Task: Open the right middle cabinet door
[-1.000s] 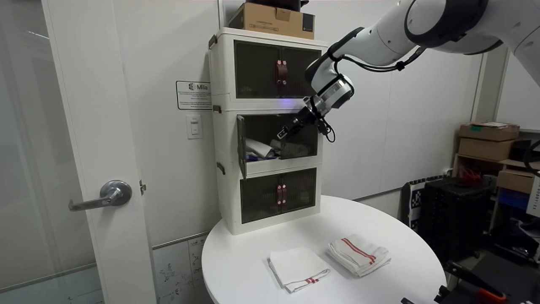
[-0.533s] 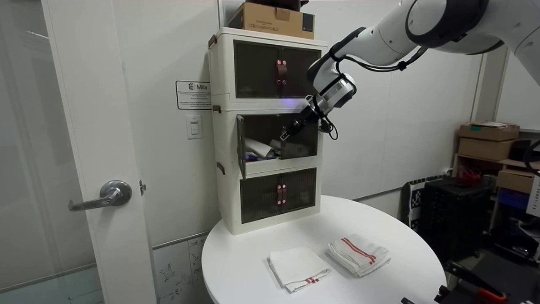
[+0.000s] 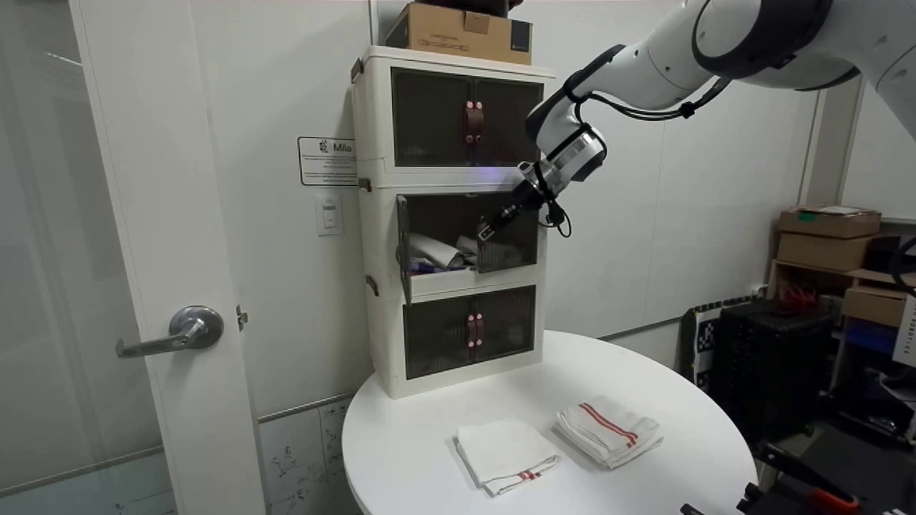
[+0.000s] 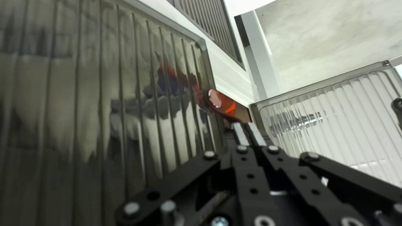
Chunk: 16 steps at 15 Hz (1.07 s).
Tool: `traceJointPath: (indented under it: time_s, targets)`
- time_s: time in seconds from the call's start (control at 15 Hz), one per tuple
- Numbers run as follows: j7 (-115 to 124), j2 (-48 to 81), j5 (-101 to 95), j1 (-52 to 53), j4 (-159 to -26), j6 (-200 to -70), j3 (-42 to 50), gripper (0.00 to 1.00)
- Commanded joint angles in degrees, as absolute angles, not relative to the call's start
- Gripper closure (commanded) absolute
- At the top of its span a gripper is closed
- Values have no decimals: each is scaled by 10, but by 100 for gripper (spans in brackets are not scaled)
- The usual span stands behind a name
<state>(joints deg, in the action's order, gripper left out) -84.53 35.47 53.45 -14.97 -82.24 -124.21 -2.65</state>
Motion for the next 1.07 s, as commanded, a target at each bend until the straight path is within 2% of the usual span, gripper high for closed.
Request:
traceJointPath:
  time_s: [0.0, 0.13, 0.2, 0.27, 0.4, 0.93, 1.0]
  targets:
    - [-871, 325, 540, -149, -865, -1187, -44, 95]
    - [-871, 316, 536, -148, -877, -1186, -37, 97]
    - [-867, 313, 534, -146, -882, -1192, -33, 93]
    - [-862, 311, 530, -143, -885, -1199, -29, 68]
    - [-862, 305, 527, -142, -891, -1207, -25, 64]
    - [-855, 282, 547, -138, -919, -1274, -17, 4]
    - [-849, 277, 550, -139, -925, -1284, -15, 1]
